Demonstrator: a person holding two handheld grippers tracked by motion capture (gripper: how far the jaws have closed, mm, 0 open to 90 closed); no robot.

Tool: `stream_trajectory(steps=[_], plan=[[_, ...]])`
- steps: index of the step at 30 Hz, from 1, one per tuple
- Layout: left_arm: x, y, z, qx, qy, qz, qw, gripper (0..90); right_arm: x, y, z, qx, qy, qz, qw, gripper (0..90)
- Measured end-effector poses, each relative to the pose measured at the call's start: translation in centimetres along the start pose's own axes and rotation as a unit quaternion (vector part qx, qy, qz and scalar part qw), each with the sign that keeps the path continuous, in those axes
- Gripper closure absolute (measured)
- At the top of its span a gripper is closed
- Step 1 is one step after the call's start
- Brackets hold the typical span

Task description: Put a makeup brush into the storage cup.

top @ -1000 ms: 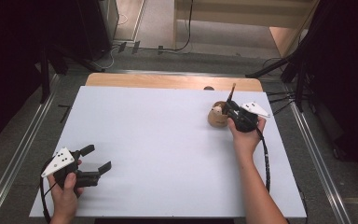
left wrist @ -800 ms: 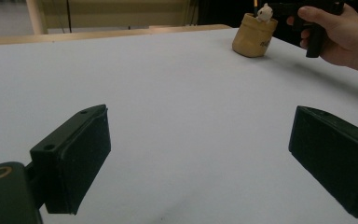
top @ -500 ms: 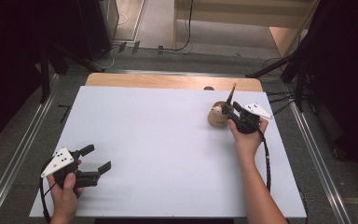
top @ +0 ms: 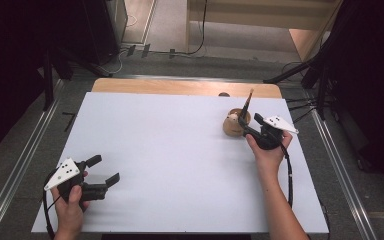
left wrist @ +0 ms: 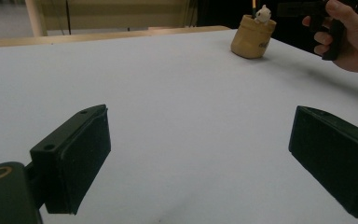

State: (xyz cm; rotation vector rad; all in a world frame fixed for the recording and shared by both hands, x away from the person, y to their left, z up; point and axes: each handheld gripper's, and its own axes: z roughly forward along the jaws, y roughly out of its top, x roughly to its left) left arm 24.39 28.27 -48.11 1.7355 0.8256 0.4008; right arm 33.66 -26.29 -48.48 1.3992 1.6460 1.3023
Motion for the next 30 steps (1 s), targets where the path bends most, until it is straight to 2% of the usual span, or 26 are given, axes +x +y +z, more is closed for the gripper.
stream_trajectory(steps=[6, 9, 16, 25, 30], plan=[[0.0, 0.0, 0.0, -0.001, -0.001, 0.000, 1.0000, 5.6, 0.5, -0.4, -1.2, -0.001, 0.018, -0.001, 0.9998, 27.6], [0.0, 0.0, 0.0, -0.001, -0.001, 0.000, 1.0000, 5.5, 0.8, -0.7, -1.6, 0.009, 0.029, -0.008, 0.9995, 20.0], [0.0, 0.0, 0.0, -0.002, 0.000, -0.001, 1.0000, 5.6, 1.2, -1.4, -2.7, 0.012, 0.046, -0.012, 0.9988, 14.5], [-0.1, 0.0, 0.0, 0.001, -0.001, 0.002, 1.0000, 5.5, 1.4, -2.6, -4.3, 0.014, 0.054, -0.021, 0.9982, 13.9], [0.0, 0.0, 0.0, 0.000, -0.001, 0.002, 1.0000, 5.5, 1.5, -3.4, -5.3, 0.013, 0.061, -0.015, 0.9979, 13.8]])
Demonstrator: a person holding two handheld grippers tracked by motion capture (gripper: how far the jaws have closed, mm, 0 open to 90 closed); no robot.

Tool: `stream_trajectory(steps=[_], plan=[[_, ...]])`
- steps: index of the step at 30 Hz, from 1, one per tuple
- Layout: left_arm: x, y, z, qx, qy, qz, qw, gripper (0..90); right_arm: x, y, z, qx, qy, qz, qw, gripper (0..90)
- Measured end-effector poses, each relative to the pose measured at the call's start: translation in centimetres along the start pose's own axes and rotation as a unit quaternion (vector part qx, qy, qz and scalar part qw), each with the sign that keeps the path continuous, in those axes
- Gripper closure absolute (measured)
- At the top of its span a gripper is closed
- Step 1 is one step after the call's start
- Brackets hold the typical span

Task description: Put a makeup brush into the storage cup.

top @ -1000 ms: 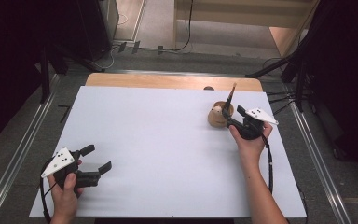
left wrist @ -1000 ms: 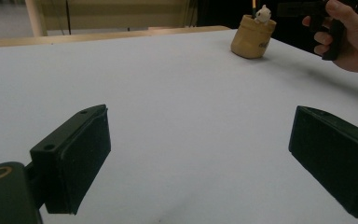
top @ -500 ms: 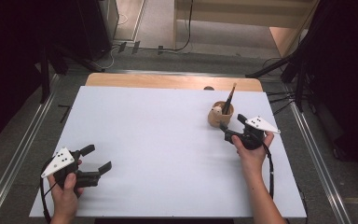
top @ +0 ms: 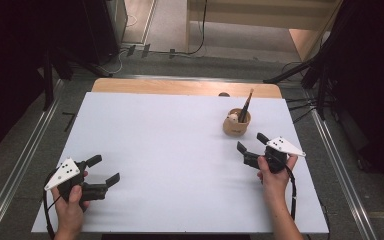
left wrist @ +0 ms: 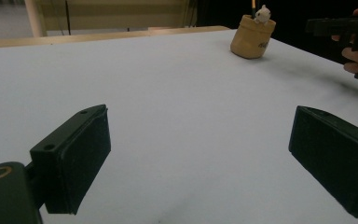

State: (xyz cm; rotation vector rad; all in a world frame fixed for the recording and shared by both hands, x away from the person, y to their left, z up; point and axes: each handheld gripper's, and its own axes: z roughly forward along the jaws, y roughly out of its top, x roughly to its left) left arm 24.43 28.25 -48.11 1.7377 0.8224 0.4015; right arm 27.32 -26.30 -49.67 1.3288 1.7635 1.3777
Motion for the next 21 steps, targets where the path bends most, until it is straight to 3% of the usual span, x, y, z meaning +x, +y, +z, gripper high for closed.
stream_trajectory(steps=[7, 15, 21], plan=[[0.1, 0.1, 0.1, -0.003, -0.001, -0.001, 1.0000, 5.6, 0.3, -1.1, -1.6, 0.006, 0.002, -0.006, 1.0000, 13.4], [0.2, 0.1, -0.5, -0.004, 0.006, 0.001, 1.0000, 5.6, 0.0, -2.6, -3.8, 0.012, 0.003, 0.007, 0.9999, 13.0], [0.3, 0.0, -0.8, -0.003, 0.014, 0.005, 0.9999, 5.5, 0.5, -2.9, -4.9, 0.017, 0.015, -0.003, 0.9997, 5.6]])
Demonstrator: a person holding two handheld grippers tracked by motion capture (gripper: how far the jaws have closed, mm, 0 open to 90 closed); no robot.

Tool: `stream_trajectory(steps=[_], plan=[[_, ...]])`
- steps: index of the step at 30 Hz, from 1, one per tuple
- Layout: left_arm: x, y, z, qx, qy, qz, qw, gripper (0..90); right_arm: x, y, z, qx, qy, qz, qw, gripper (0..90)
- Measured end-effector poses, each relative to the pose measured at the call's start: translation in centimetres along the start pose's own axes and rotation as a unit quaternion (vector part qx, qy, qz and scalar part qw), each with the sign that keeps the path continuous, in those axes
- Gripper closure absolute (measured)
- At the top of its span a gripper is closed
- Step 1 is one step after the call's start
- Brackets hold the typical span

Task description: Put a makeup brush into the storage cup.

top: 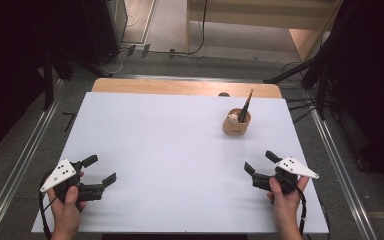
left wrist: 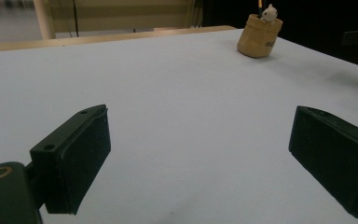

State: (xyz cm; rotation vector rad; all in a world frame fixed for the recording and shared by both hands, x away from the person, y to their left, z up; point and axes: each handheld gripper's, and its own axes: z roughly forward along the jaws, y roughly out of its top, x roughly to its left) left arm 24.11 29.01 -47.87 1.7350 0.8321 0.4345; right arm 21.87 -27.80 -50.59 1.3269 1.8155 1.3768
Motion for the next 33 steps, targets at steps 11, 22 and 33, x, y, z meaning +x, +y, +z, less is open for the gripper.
stream_trajectory(steps=[11, 22, 33], plan=[[0.3, 0.3, 0.2, -0.014, -0.002, -0.009, 0.9999, 5.5, 0.0, -0.7, -1.7, 0.012, -0.004, -0.022, 0.9997, 0.0], [0.2, 0.3, 0.2, -0.014, -0.006, -0.010, 0.9998, 5.5, -0.9, -1.7, -3.3, 0.021, -0.016, -0.022, 0.9994, 0.0], [0.2, 0.2, 0.4, -0.012, -0.007, -0.011, 0.9998, 5.5, -1.3, -1.9, -3.9, 0.018, -0.020, -0.024, 0.9993, 0.0]])
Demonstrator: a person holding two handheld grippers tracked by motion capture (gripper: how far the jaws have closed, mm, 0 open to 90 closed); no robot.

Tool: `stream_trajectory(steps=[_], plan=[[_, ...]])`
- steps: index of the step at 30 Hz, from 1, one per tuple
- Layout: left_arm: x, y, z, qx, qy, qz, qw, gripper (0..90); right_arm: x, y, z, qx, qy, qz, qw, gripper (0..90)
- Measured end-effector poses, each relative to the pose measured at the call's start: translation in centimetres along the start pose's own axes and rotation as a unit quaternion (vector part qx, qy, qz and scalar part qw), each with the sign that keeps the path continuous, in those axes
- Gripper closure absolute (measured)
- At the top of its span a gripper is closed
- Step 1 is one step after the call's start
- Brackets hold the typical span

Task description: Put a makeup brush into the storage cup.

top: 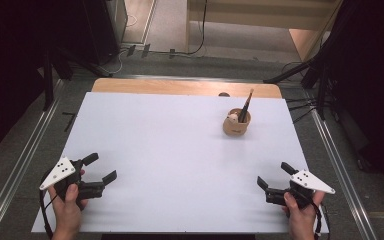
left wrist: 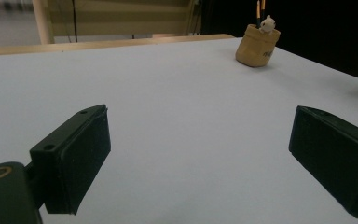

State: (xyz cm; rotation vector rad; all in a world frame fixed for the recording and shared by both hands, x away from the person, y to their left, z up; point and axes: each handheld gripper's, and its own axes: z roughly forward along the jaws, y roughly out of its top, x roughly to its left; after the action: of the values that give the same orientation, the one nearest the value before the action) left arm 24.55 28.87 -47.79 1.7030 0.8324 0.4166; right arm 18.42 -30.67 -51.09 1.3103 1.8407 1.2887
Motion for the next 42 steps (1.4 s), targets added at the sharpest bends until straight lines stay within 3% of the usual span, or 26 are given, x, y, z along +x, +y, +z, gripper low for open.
stream_trajectory(steps=[13, 22, 42], plan=[[0.0, 0.2, 0.4, -0.004, -0.004, -0.002, 1.0000, 5.5, -0.8, -0.5, -0.6, 0.004, -0.007, 0.001, 1.0000, 0.0], [0.0, 0.1, 0.9, 0.005, -0.009, 0.002, 0.9999, 5.5, -2.0, -0.9, -1.7, 0.001, -0.026, 0.014, 0.9995, 0.0], [0.0, 0.0, 0.8, 0.007, -0.008, 0.003, 0.9999, 5.5, -1.8, -0.9, -1.3, 0.006, -0.016, 0.007, 0.9998, 0.0]])
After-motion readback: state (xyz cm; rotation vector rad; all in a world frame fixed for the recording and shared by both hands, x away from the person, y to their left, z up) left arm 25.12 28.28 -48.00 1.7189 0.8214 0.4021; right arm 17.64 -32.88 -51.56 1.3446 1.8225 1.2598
